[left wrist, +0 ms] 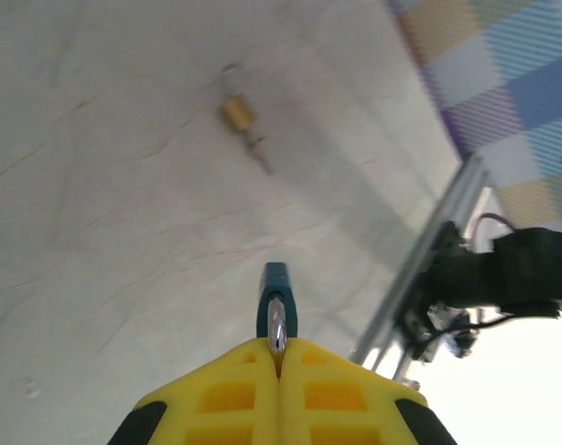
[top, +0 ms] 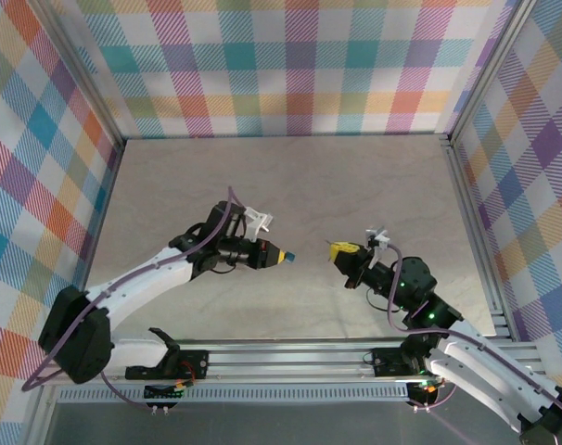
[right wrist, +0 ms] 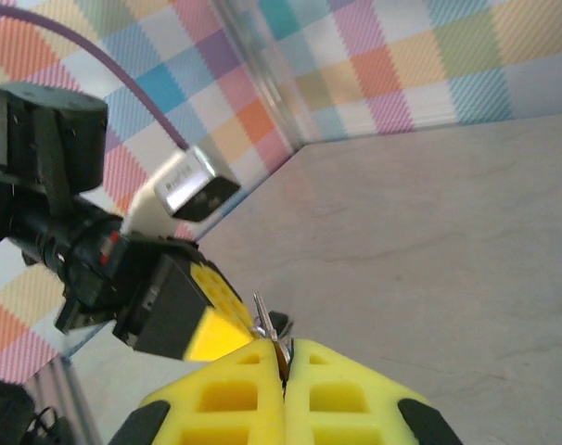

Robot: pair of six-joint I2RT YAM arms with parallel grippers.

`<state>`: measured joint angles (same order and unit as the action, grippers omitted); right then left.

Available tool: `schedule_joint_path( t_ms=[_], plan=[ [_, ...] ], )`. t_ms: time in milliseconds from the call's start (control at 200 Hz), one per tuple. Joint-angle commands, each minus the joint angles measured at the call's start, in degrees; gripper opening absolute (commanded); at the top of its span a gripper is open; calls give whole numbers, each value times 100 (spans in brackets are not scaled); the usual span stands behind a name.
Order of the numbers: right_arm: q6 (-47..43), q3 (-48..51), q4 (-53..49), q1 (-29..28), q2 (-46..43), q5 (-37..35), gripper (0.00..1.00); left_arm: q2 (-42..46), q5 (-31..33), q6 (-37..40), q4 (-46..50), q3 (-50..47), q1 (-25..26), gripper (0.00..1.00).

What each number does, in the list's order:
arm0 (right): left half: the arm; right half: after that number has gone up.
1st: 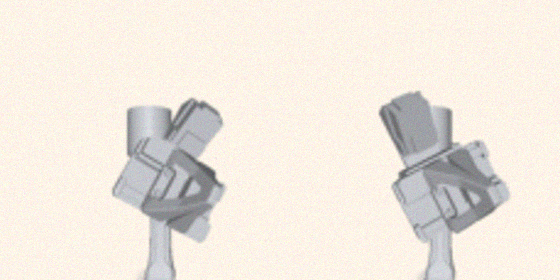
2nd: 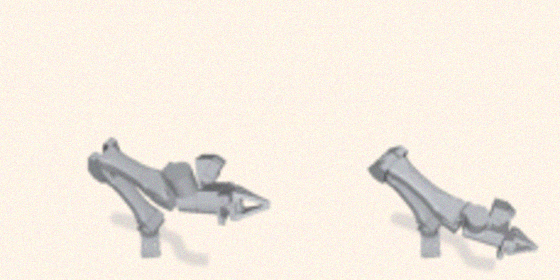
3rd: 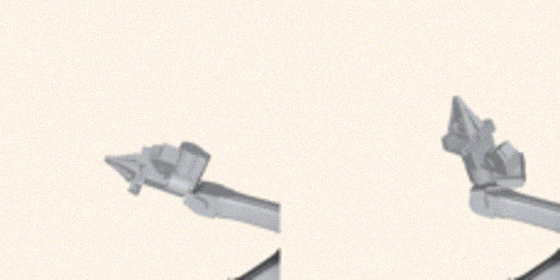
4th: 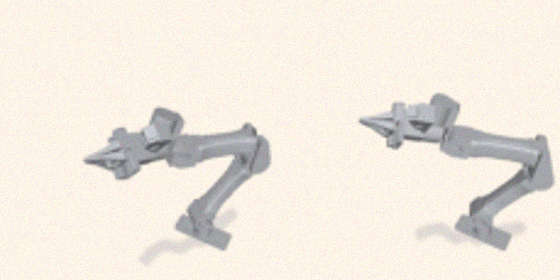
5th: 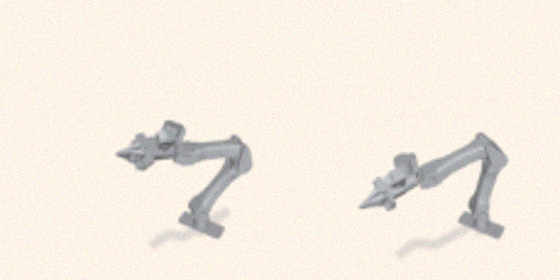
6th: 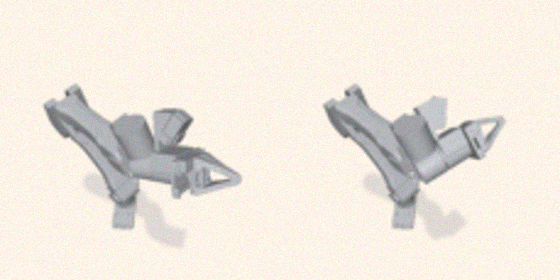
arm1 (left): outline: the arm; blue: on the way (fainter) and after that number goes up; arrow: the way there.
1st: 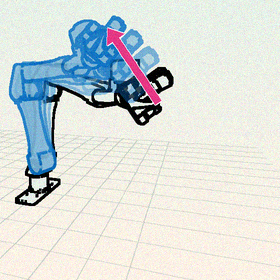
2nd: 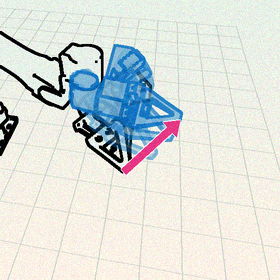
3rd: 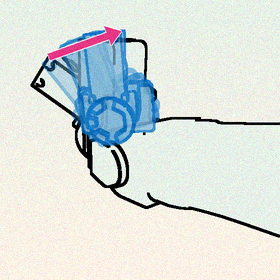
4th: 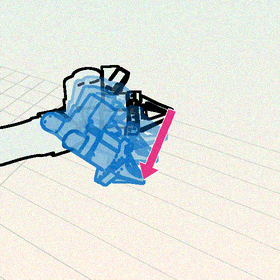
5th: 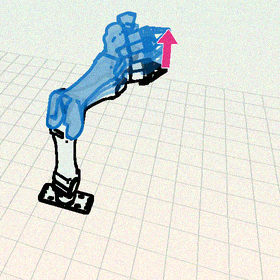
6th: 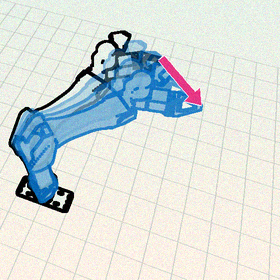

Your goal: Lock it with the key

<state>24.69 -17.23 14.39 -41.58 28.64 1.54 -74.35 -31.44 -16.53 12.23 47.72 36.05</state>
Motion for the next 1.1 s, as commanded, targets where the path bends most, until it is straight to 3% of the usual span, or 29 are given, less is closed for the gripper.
schedule_joint_path(
  t_ms=[0,195,500,1095],
  plan=[
    [-118,57,-284,19,-314,-528,0,-427,528,341,614,348,-52,0],
    [-70,119,-458,21,-653,-553,0,-1270,813,546,982,649,-113,0],
    [-43,57,-613,19,-701,-445,0,-2088,654,590,1131,878,-505,0],
    [22,80,-552,19,-728,-137,0,-2717,636,555,1379,1106,-828,0]
  ],
)
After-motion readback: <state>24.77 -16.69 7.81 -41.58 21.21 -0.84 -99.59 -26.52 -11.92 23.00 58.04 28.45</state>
